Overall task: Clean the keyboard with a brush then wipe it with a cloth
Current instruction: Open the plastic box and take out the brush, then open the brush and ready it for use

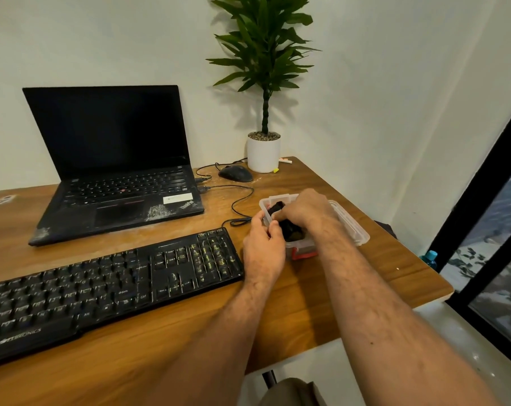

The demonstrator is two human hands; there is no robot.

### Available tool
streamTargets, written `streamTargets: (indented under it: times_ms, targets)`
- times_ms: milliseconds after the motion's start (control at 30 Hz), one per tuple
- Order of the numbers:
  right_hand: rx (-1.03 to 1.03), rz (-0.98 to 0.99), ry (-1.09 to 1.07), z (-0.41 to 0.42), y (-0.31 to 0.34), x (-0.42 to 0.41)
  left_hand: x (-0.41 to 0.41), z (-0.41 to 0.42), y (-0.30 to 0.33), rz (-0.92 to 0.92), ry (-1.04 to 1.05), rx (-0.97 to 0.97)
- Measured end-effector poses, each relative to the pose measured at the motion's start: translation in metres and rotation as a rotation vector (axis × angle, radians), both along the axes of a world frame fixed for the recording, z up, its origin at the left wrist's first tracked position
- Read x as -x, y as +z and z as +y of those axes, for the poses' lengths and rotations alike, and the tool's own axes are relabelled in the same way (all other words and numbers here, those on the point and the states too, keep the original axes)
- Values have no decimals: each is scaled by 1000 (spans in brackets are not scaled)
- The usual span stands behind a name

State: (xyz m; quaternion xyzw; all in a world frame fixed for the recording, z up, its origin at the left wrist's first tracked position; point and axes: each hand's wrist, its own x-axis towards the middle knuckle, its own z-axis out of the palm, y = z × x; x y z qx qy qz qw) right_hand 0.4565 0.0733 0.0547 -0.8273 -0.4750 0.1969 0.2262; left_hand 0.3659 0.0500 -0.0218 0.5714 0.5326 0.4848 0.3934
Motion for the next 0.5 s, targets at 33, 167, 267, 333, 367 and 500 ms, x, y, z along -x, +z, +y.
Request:
streamTargets:
  times_ms: [33,167,267,333,367,500]
  targets:
    - [-12,40,-7,0,0,-1,0,0,0,-2,4,-1]
    - [-62,112,-21,-2,-4,-1,0,-1,0,5,10,-4]
    - [-187,134,-66,-2,-1,-3,0,-3,1,5,19,-16]
    - [-284,194,-89,-5,5,-4,0,-4,3,27,46,-55]
    - [-325,246,-102,-7,7,-5,0,-5,4,35,60,-72]
    - [-433,571,-101,-20,12,-4,-2,-14,6,58,107,-181]
